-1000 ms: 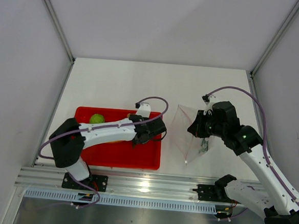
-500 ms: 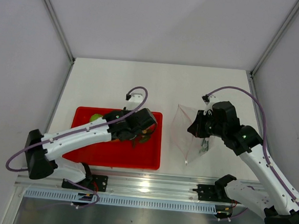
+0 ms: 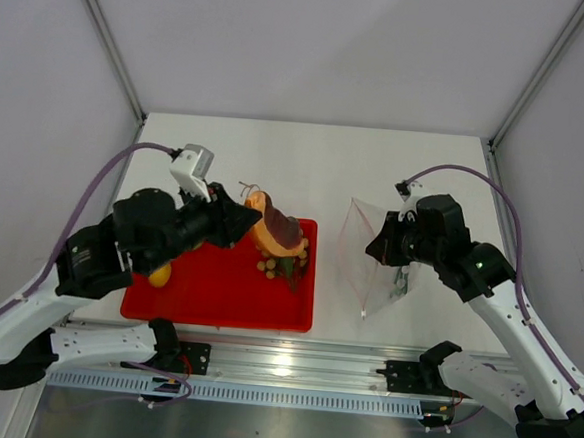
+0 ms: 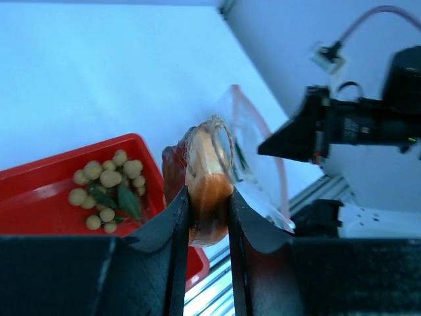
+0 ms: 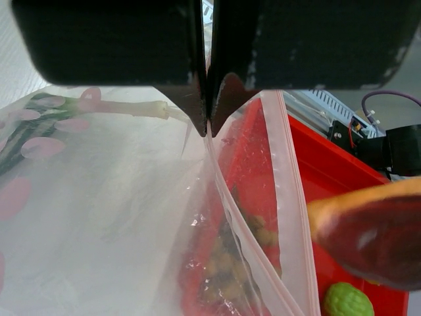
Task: Place the food in the zip-top bag and seal the zipper
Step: Pick up the fake food from the bin, then place the fake food in the zipper food storage bag.
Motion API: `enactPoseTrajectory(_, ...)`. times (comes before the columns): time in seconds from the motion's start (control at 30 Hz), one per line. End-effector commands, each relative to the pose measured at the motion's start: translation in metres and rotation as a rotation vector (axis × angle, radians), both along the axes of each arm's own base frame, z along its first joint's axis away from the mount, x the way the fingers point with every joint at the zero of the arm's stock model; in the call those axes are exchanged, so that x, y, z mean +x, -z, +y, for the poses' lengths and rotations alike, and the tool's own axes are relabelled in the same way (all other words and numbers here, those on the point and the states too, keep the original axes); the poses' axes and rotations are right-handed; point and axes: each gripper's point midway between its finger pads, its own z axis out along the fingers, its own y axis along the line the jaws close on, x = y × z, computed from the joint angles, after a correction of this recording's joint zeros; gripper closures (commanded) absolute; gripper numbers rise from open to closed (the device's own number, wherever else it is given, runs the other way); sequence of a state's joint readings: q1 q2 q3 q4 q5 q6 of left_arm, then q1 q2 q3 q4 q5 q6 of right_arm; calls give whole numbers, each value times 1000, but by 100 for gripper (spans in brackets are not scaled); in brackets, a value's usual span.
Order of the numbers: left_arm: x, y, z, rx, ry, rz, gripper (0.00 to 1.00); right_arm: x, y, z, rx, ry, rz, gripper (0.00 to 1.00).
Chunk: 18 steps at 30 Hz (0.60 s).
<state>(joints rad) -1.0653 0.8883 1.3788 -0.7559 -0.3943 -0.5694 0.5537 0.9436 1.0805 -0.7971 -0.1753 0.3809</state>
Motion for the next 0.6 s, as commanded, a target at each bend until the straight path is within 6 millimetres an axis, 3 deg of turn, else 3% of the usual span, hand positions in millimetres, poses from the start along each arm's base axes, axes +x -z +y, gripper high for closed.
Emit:
enactPoseTrajectory(0.0,-23,-44,-7,-112,155,-100,99,4,-23,4,37,-7,-44,100)
enactPoseTrajectory(0.13,-35,-58,-2,-174,206,-152,99,4,-24,4,45,-4,-41,100)
enactPoseTrajectory(0.27,-51,-85,0,-336,272,-249,99,2,-26,5,56,-1,-38,100)
enactPoseTrajectory(0.43,-52,-90,0,-456,256,-220,99,0,-28,6,71,-4,-35,100)
enactPoseTrajectory(0.57,-44,-83,-19,-465,256,-167,99,0,-26,9,82,-2,-23,100)
